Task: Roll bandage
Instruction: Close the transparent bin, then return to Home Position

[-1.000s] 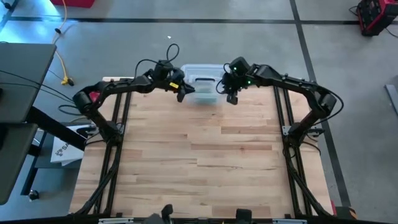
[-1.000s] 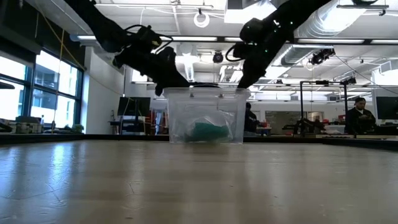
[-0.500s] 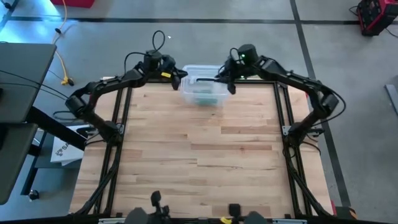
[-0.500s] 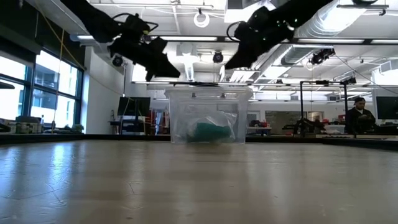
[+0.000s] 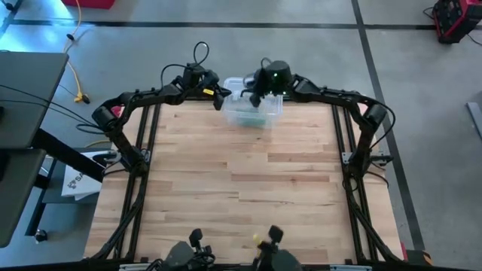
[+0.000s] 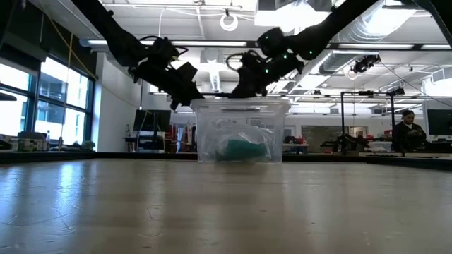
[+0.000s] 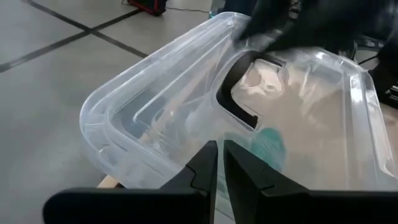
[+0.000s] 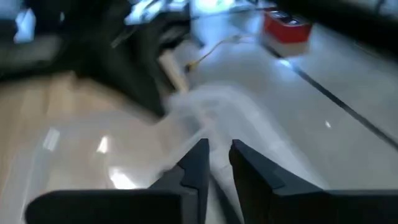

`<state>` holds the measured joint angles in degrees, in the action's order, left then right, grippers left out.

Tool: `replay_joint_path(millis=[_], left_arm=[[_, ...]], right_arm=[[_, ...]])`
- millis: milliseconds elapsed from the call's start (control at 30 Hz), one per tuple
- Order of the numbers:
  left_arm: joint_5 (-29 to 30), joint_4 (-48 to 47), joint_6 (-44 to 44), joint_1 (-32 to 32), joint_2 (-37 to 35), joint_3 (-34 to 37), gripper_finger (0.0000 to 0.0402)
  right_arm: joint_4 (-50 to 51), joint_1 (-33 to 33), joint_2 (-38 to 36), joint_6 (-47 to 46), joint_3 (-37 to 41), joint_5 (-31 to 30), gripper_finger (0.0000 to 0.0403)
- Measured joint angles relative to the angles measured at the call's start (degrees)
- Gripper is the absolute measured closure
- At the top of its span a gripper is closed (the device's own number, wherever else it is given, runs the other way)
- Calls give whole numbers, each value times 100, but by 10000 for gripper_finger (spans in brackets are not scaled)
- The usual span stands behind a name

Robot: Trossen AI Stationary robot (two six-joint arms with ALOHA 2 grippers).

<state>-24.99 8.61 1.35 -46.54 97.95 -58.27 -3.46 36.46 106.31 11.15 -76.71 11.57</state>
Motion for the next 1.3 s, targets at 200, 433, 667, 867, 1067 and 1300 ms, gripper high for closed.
replay_joint_path(millis=[200, 433, 667, 867, 1067, 1300], left_arm=[[26, -47, 73, 6, -109, 12, 377], [67, -211, 40, 23, -736, 61, 377], [89, -176, 99, 51, -1282, 47, 377], [21, -1186, 360, 95, -2086, 47, 383], [633, -2367, 886, 597, -3966, 382, 400], [1369, -1153, 402, 1607, -6716, 2332, 401]], right_arm=[[444, 271, -1, -725, 4, -244, 378], [301, 99, -249, -464, -21, -150, 401], [705, 71, 133, -466, -35, -537, 402], [915, -176, -753, -275, 12, -711, 403], [1780, -360, -2522, 278, 797, -164, 403], [673, -381, -5084, -346, 3487, 864, 403]])
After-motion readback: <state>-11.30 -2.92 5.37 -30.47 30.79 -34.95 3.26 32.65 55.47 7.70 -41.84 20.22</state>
